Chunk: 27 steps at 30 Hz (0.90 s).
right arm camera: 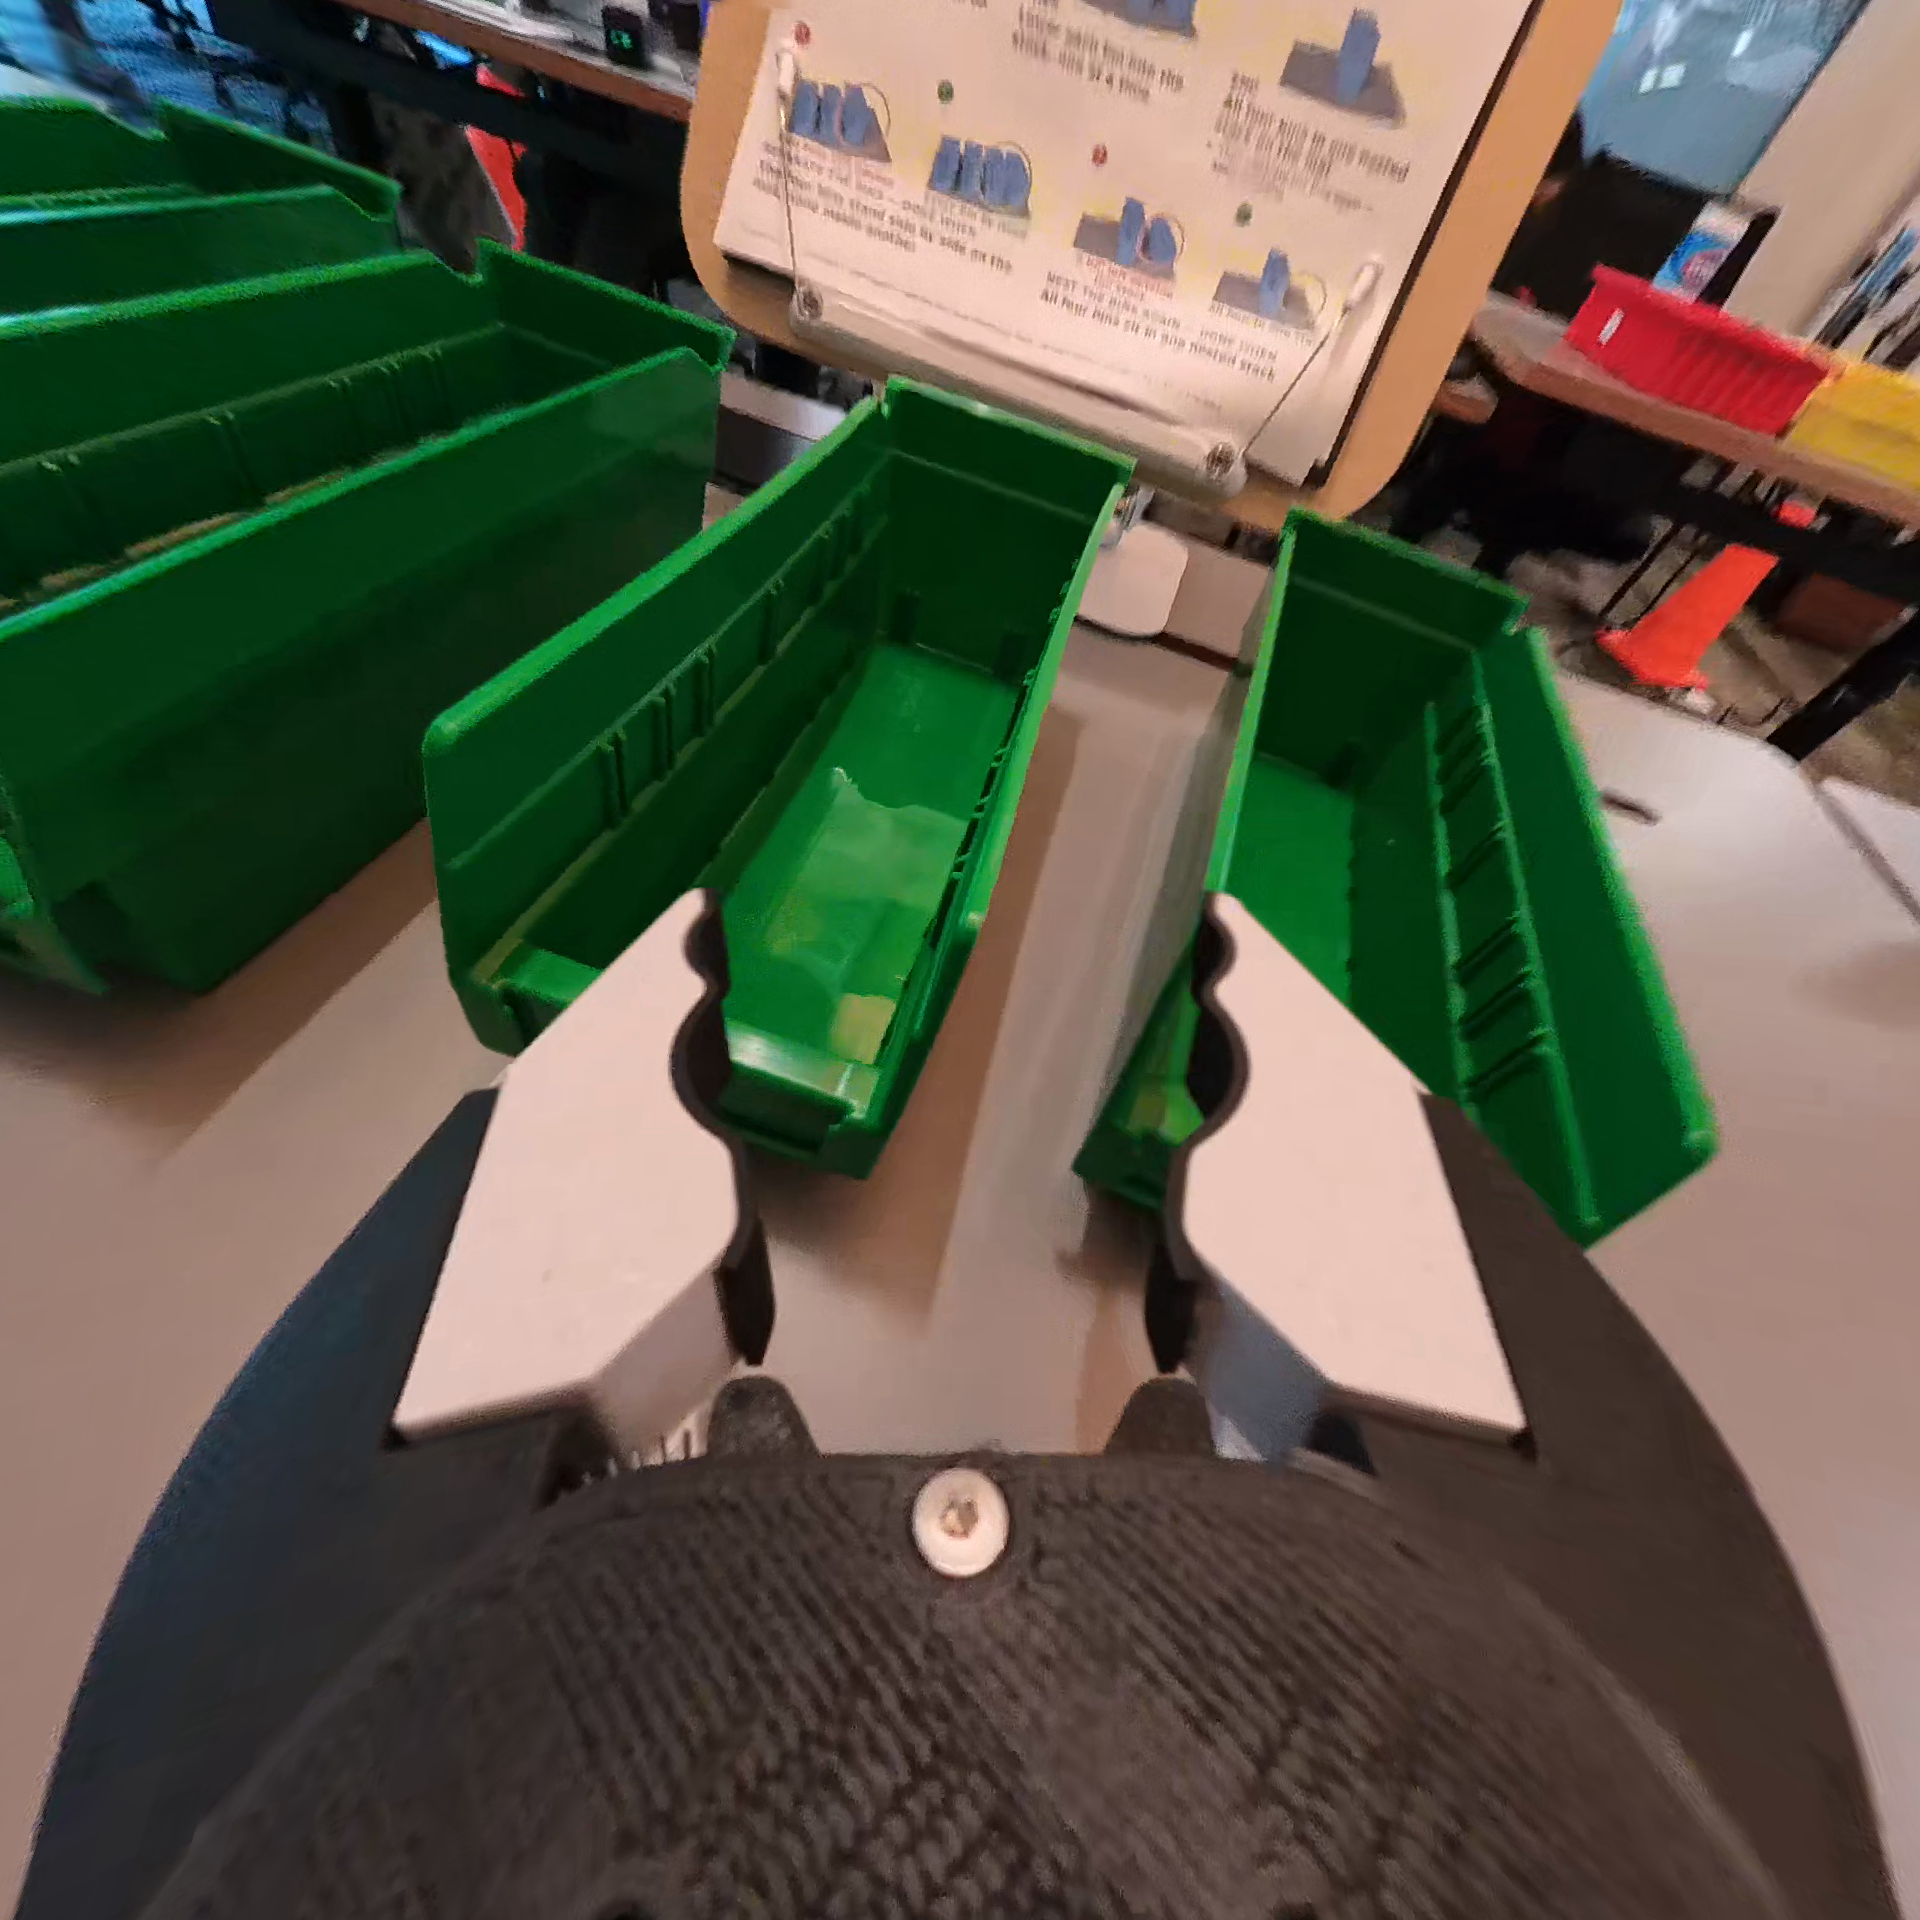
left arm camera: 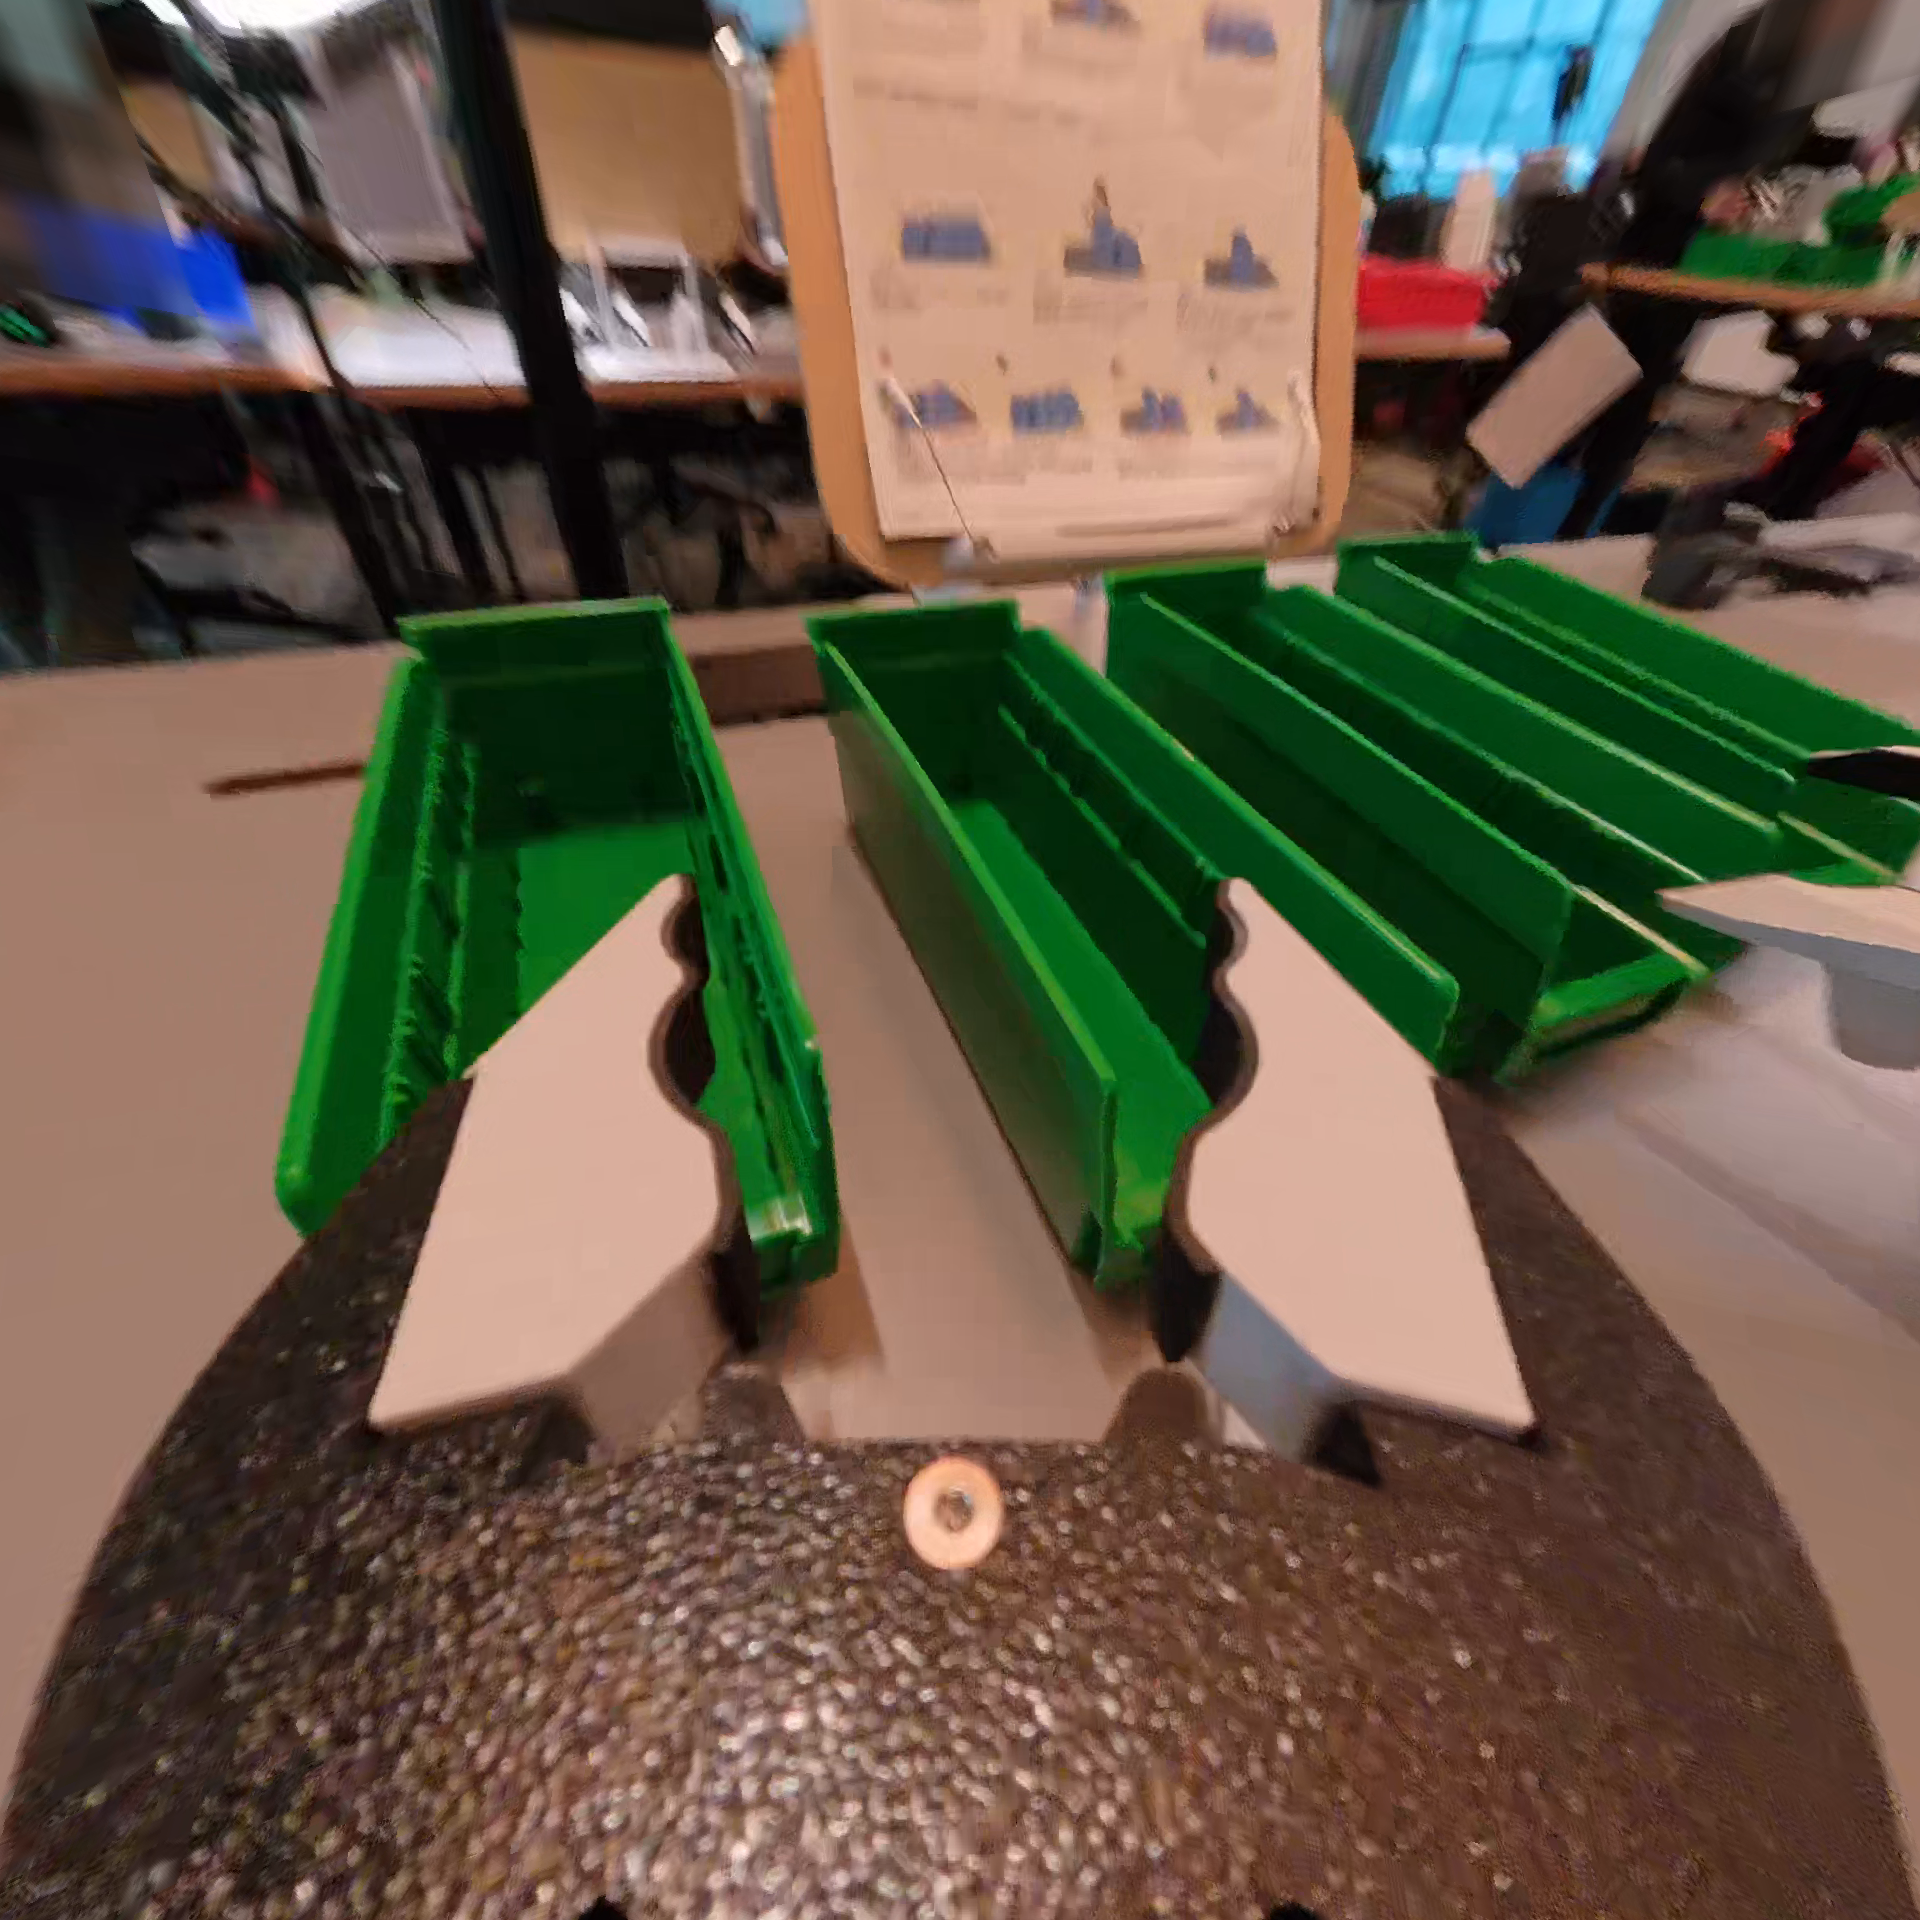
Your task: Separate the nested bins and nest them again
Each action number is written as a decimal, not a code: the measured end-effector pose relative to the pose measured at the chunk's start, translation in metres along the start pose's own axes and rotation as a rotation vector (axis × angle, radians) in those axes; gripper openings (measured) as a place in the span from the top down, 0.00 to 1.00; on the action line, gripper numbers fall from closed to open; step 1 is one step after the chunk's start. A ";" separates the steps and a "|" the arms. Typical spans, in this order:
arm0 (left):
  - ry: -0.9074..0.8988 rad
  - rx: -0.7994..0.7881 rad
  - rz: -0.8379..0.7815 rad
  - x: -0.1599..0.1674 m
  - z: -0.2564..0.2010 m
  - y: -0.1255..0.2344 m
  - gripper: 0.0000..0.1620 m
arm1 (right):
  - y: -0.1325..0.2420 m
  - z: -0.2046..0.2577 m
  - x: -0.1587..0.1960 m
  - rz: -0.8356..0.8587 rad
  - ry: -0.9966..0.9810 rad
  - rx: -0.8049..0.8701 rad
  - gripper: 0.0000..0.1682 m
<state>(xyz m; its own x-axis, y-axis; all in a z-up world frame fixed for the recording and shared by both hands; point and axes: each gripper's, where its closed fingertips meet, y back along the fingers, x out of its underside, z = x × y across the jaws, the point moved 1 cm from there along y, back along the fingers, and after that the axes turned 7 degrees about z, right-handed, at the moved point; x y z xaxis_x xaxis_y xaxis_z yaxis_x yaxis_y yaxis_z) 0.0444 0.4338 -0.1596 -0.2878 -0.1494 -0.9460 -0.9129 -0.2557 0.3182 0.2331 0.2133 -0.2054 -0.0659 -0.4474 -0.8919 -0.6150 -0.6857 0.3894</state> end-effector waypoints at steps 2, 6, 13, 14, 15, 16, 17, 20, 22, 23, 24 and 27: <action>-0.025 -0.022 -0.045 -0.004 -0.001 0.004 0.44 | 0.008 -0.005 -0.009 -0.059 0.058 0.011 0.34; 0.034 -0.003 0.068 0.015 -0.002 -0.001 0.32 | 0.013 -0.015 -0.022 -0.128 0.104 -0.010 0.24; 0.125 0.013 0.169 0.022 -0.016 0.014 0.29 | 0.014 -0.029 -0.036 -0.158 0.018 -0.145 0.14; 0.143 -0.006 0.188 0.018 -0.015 0.016 0.30 | 0.015 -0.029 -0.038 -0.157 0.012 -0.168 0.15; 0.171 -0.009 0.208 0.014 -0.017 0.016 0.30 | 0.015 -0.028 -0.039 -0.152 0.007 -0.194 0.17; 0.199 0.004 0.228 0.008 -0.022 0.015 0.30 | 0.016 -0.028 -0.041 -0.146 -0.005 -0.213 0.18; 0.219 0.028 0.252 0.003 -0.028 0.011 0.30 | 0.017 -0.028 -0.042 -0.147 -0.023 -0.225 0.20; 0.227 0.073 0.371 -0.008 -0.045 -0.010 0.30 | 0.020 -0.028 -0.047 -0.159 -0.045 -0.258 0.22; 0.226 0.071 0.436 -0.020 -0.051 -0.028 0.30 | 0.020 -0.031 -0.049 -0.160 -0.046 -0.259 0.21; 0.212 0.074 0.458 -0.026 -0.055 -0.039 0.29 | 0.021 -0.034 -0.050 -0.163 -0.053 -0.256 0.21; 0.191 0.070 0.482 -0.032 -0.058 -0.051 0.29 | 0.022 -0.036 -0.053 -0.170 -0.060 -0.257 0.22; 0.104 0.008 0.631 -0.035 -0.058 -0.085 0.29 | 0.024 -0.042 -0.058 -0.188 -0.055 -0.252 0.23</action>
<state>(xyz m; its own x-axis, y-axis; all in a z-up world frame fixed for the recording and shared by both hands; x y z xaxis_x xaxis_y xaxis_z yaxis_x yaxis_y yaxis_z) 0.1488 0.4053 -0.1502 -0.7414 -0.3609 -0.5657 -0.5793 -0.0814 0.8111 0.2546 0.1986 -0.1346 -0.0157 -0.2722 -0.9621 -0.4068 -0.8773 0.2549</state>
